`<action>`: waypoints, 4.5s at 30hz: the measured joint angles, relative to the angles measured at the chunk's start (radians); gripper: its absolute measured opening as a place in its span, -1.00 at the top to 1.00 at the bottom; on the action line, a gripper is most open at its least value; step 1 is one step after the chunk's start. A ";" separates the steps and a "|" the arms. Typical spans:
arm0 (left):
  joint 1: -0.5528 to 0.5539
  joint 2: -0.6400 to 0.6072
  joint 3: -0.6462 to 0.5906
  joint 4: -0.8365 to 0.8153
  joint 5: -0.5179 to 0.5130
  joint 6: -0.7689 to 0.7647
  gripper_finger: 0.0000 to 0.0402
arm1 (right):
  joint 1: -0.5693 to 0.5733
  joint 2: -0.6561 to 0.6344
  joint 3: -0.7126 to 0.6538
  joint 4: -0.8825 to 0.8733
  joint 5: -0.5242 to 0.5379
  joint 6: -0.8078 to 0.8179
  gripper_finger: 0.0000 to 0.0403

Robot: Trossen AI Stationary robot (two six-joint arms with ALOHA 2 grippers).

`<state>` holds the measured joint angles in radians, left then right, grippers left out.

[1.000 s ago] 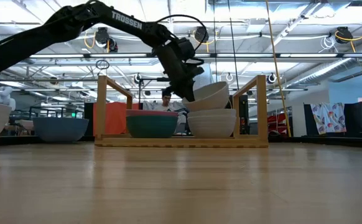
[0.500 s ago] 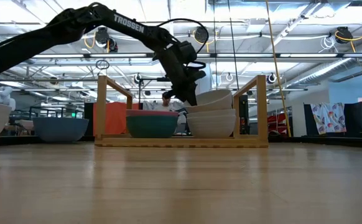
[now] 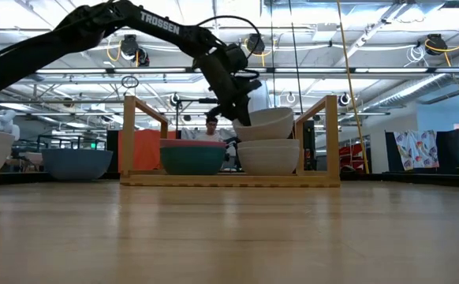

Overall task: Place and stack bowls onto a shelf
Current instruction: Stack the bottom left white bowl on top of the other white bowl on the shelf

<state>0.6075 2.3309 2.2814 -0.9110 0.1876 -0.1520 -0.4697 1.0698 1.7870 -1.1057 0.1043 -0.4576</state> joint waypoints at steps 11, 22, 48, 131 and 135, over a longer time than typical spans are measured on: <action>-0.002 -0.010 0.002 0.029 -0.006 0.043 0.73 | 0.000 0.000 0.000 0.000 0.000 -0.004 0.18; 0.000 -0.010 0.002 0.069 0.049 -0.008 0.89 | 0.000 0.000 0.000 0.000 0.000 -0.032 0.18; -0.026 -0.009 0.002 0.061 0.024 -0.070 0.77 | 0.000 0.000 0.000 0.001 0.000 -0.032 0.18; -0.073 -0.063 0.001 -0.137 -0.001 0.106 0.99 | 0.000 0.000 0.000 0.001 0.000 -0.052 0.18; -0.072 -0.061 -0.024 -0.139 -0.017 0.125 0.99 | 0.000 0.000 0.000 0.001 0.000 -0.052 0.18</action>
<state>0.5353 2.2698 2.2574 -1.0502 0.1707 -0.0265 -0.4698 1.0698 1.7870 -1.1045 0.1047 -0.5098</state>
